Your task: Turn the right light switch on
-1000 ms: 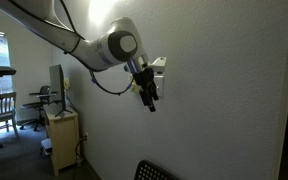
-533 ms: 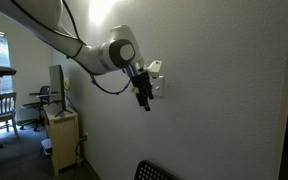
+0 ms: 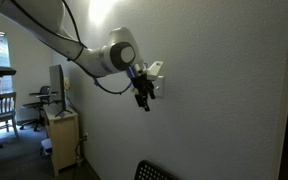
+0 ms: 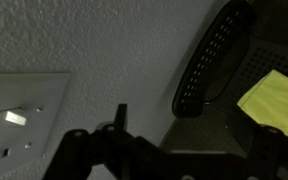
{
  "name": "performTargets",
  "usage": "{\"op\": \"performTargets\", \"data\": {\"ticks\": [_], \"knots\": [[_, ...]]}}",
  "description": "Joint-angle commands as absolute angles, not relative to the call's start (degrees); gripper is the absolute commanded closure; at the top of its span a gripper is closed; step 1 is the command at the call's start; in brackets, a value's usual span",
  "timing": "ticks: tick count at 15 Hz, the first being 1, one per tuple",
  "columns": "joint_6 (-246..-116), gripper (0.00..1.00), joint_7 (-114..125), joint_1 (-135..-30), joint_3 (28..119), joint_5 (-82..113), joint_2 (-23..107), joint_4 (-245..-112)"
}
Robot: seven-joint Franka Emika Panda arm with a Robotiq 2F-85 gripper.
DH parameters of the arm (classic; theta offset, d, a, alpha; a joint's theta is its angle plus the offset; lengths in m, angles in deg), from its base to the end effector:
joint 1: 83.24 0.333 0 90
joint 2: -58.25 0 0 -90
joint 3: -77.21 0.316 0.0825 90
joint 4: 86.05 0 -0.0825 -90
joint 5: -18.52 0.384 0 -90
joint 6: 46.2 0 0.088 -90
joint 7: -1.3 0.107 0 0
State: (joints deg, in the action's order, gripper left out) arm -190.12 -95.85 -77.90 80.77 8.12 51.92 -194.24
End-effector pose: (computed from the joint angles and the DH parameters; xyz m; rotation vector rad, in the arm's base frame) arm 0.6220 0.0975 0.5037 1.4752 2.2175 0.3725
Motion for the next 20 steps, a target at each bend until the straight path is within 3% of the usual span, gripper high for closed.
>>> {"op": "performTargets", "data": {"ticks": [1, 20], "knots": [[-193.84, 0.00, -91.57, -78.57, 81.32, 8.03, 51.97, -195.74], [-210.04, 0.00, -92.12, -79.03, 82.39, 8.80, 45.09, -193.18]]}}
